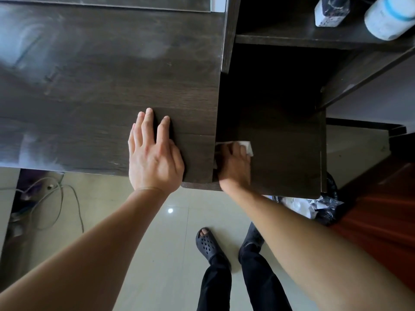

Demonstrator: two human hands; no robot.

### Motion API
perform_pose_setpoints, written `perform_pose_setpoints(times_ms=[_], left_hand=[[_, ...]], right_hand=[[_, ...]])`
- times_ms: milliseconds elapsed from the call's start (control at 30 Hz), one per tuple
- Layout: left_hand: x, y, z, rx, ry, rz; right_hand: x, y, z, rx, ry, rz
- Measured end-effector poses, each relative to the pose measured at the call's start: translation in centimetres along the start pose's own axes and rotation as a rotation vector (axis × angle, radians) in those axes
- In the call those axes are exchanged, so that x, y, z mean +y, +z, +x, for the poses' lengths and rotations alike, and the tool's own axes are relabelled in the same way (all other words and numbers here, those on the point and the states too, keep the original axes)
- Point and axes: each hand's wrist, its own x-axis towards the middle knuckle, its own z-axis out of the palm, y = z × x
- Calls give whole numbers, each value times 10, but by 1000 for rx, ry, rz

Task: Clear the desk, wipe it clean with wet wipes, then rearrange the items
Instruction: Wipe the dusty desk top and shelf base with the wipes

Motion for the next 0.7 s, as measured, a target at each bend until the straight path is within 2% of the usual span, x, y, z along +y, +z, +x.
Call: perform_pose_setpoints(times_ms=[100,200,267,333,400,467,533,633,700], left_hand=[[0,0,0,-2,-6,-3],[0,0,0,2,-2,-9],[0,0,0,6,0,-16],[0,0,0,11,3,-17],[-1,1,0,10,2,-15],[-2,0,0,1,-1,-20],[-1,-1,-1,-5,0,-25],[-2,0,1,2,4,-24],[-2,1,0,4,8,-27]], right_hand=[[13,4,-34,32,-156,38],[58,-5,-53,-66,-388,65],[90,-19,-55,-16,-349,83],[103,-28,-54,92,-168,122],[83,-20,-57,173,-30,140],[42,-1,-66,129,-87,188],[13,10,-74,13,-230,224],[36,-2,-69,-58,-365,223],[74,-20,-66,-1,-313,186]])
